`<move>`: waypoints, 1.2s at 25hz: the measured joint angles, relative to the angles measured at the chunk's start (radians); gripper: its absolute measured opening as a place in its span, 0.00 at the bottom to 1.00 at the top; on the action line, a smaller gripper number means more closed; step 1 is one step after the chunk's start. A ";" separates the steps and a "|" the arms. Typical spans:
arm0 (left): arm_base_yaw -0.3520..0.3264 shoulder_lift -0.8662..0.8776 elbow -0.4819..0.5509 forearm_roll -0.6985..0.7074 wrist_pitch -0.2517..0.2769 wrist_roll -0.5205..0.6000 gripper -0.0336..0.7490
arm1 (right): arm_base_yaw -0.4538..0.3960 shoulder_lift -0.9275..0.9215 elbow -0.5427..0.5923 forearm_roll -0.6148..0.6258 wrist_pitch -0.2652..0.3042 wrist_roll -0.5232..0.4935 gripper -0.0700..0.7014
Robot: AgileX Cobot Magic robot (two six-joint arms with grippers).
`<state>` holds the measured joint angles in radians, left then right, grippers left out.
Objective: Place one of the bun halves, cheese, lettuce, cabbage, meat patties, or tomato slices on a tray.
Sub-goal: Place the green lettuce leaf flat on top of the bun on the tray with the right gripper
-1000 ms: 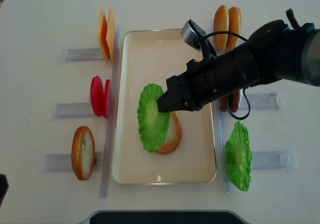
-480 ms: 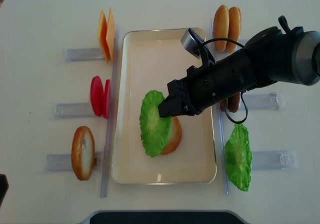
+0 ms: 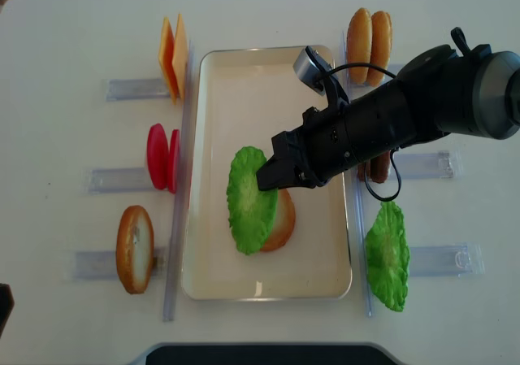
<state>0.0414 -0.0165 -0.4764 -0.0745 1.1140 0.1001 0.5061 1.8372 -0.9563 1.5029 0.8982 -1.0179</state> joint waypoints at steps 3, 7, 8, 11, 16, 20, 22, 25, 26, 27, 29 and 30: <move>0.000 0.000 0.000 0.000 0.000 0.000 0.03 | 0.000 0.000 0.000 -0.005 0.000 0.000 0.16; 0.000 0.000 0.000 0.000 0.000 0.000 0.03 | 0.000 0.000 0.000 -0.017 0.000 0.000 0.16; 0.000 0.000 0.000 0.000 0.000 0.000 0.03 | 0.000 0.000 0.000 -0.020 0.000 0.000 0.16; 0.000 0.000 0.000 0.000 0.000 0.000 0.03 | 0.000 0.000 0.000 -0.032 -0.007 0.000 0.16; 0.000 0.000 0.000 0.000 0.000 0.000 0.03 | 0.000 0.000 0.000 -0.057 -0.019 0.006 0.16; 0.000 0.000 0.000 0.000 0.000 0.000 0.03 | 0.000 0.000 0.000 -0.079 -0.035 0.007 0.16; 0.000 0.000 0.000 0.000 0.000 0.000 0.03 | 0.000 0.000 0.000 -0.087 -0.042 0.008 0.16; 0.000 0.000 0.000 0.000 0.000 0.000 0.03 | 0.000 0.000 0.000 -0.097 -0.046 0.008 0.16; 0.000 0.000 0.000 0.000 0.000 0.000 0.03 | 0.000 0.000 0.000 -0.097 -0.051 0.008 0.16; 0.000 0.000 0.000 0.000 0.000 0.000 0.03 | 0.000 0.000 0.000 -0.098 -0.053 0.008 0.16; 0.000 0.000 0.000 0.000 0.000 0.000 0.03 | 0.000 0.000 0.000 -0.098 -0.062 0.008 0.17; 0.000 0.000 0.000 0.000 0.000 0.000 0.03 | 0.000 0.000 0.000 -0.098 -0.064 0.008 0.17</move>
<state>0.0414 -0.0165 -0.4764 -0.0745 1.1140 0.1001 0.5061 1.8372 -0.9563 1.4046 0.8340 -1.0103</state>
